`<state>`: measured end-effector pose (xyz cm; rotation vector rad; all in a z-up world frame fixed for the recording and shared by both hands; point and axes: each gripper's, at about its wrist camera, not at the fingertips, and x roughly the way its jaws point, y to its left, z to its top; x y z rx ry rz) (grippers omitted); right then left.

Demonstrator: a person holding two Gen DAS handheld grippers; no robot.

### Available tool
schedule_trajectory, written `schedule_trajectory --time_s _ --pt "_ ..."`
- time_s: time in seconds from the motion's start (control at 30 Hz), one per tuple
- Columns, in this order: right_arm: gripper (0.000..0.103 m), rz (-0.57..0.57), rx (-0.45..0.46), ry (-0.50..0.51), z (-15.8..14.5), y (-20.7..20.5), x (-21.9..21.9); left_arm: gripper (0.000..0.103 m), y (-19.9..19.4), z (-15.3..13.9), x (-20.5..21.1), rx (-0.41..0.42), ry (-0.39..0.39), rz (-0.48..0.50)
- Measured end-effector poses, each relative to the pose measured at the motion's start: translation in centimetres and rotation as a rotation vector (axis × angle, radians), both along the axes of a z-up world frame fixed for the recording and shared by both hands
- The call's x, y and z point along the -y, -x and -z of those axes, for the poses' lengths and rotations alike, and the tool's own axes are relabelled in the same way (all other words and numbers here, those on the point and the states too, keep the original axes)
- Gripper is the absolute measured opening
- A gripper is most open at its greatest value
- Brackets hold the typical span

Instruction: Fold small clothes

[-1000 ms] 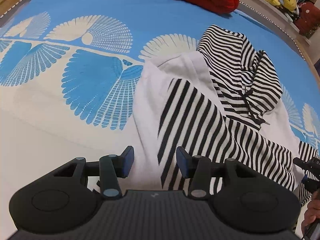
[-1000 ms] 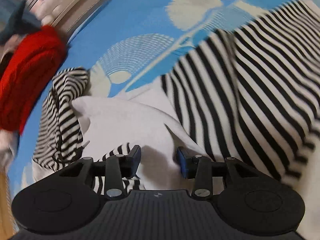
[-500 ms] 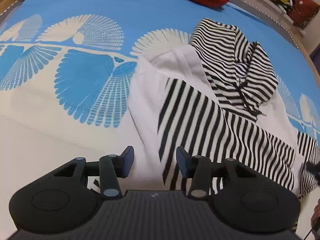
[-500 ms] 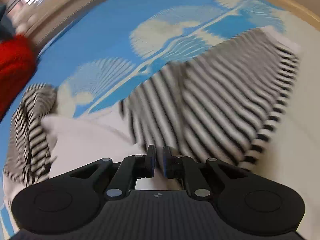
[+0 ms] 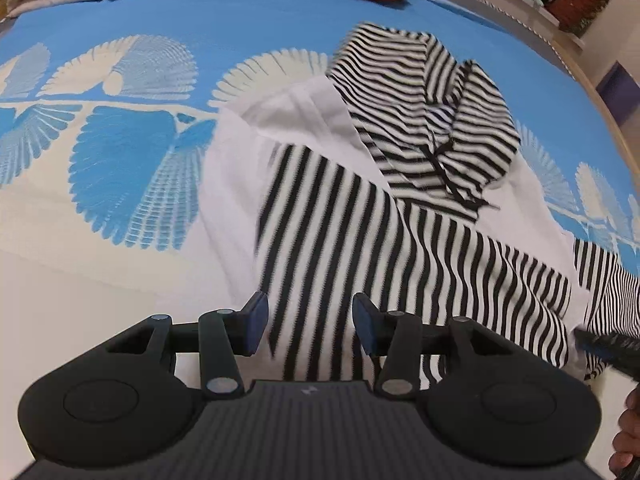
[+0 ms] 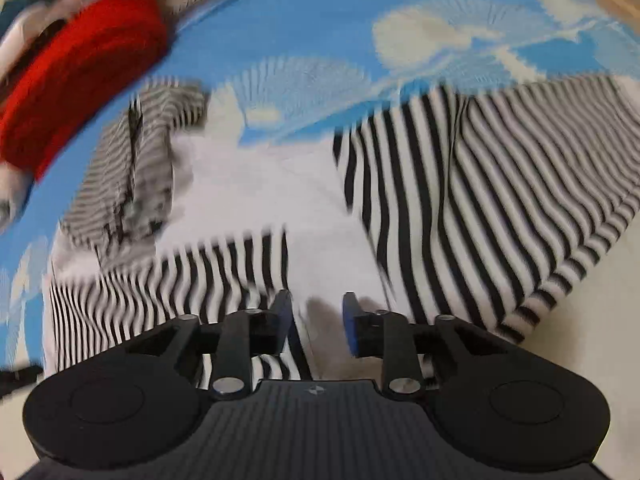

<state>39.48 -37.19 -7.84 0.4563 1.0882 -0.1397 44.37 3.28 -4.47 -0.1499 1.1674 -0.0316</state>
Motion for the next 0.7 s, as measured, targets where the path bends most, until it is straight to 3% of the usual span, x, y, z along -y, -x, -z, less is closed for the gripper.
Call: schedule_trajectory --time_s 0.03,0.07,0.13,0.2,0.27,0.3,0.37,0.53,0.7 --pt "0.031 0.002 -0.064 -0.025 1.1 0.1 0.4 0.051 0.0 0.5 0.2 -0.016 -0.001 0.004" --pt "0.029 0.031 -0.07 -0.057 1.5 0.5 1.2 0.051 0.1 1.2 0.4 -0.037 -0.001 0.009" --pt "0.03 0.078 -0.04 -0.08 0.6 0.7 2.2 0.051 0.3 2.6 0.8 -0.085 0.004 0.018" --pt "0.033 0.084 0.031 -0.02 -1.3 0.9 3.2 0.051 0.7 3.8 1.2 -0.123 -0.001 0.034" --pt "0.045 0.13 0.096 0.03 -2.8 1.3 4.9 0.052 1.2 4.9 2.2 -0.161 0.002 0.072" --pt "0.052 0.168 0.115 0.034 -3.2 1.7 6.0 0.056 1.5 5.0 2.8 -0.156 -0.017 0.091" --pt "0.053 0.285 0.14 0.028 -3.5 2.3 8.9 0.057 1.8 4.9 3.7 -0.142 -0.056 0.117" --pt "0.053 0.579 0.122 0.042 -2.3 5.0 16.5 0.057 1.7 2.6 4.7 -0.064 -0.066 0.121" --pt "0.053 0.711 0.1 0.007 -0.1 6.9 21.2 0.057 1.8 -0.3 5.7 0.015 -0.035 0.142"
